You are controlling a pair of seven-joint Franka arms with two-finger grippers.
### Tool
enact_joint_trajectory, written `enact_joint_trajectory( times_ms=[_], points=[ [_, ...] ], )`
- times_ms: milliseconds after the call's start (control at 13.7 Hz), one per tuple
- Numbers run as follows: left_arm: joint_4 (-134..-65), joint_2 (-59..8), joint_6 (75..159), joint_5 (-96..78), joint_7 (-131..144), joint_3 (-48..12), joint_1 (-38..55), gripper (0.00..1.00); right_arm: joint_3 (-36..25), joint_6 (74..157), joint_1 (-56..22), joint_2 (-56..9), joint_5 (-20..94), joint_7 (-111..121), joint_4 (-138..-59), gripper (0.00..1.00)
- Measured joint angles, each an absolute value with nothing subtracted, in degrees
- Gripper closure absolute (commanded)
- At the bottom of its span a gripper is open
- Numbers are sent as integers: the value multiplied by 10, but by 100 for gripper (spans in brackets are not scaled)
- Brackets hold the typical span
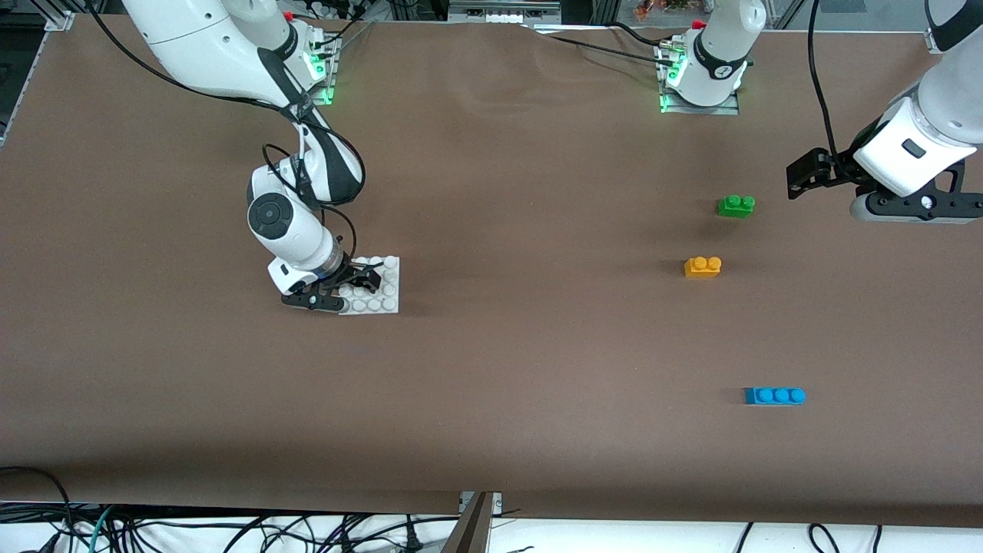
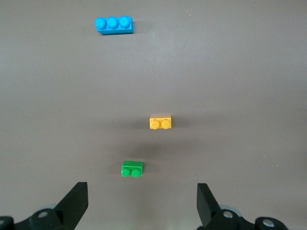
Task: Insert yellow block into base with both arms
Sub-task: 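Grip the white base plate edge with the right gripper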
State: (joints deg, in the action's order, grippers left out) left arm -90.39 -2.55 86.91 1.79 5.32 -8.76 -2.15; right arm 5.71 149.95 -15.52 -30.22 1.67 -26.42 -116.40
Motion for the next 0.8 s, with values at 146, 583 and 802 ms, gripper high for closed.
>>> enact_joint_trajectory(
  times_ms=[146,583,802],
  points=[
    [-904,-26,869,18,53,-88,-22,0,57,1500,-155,-301,16,-263,-1164,34],
    [-904,-26,869,18,53,-87,-22,0,55,1503,-154,-300,15,-262,-1167,37],
    [-904,-26,869,18,53,-87,-22,0,55,1504,-155,-299,15,-262,-1168,37]
  ],
)
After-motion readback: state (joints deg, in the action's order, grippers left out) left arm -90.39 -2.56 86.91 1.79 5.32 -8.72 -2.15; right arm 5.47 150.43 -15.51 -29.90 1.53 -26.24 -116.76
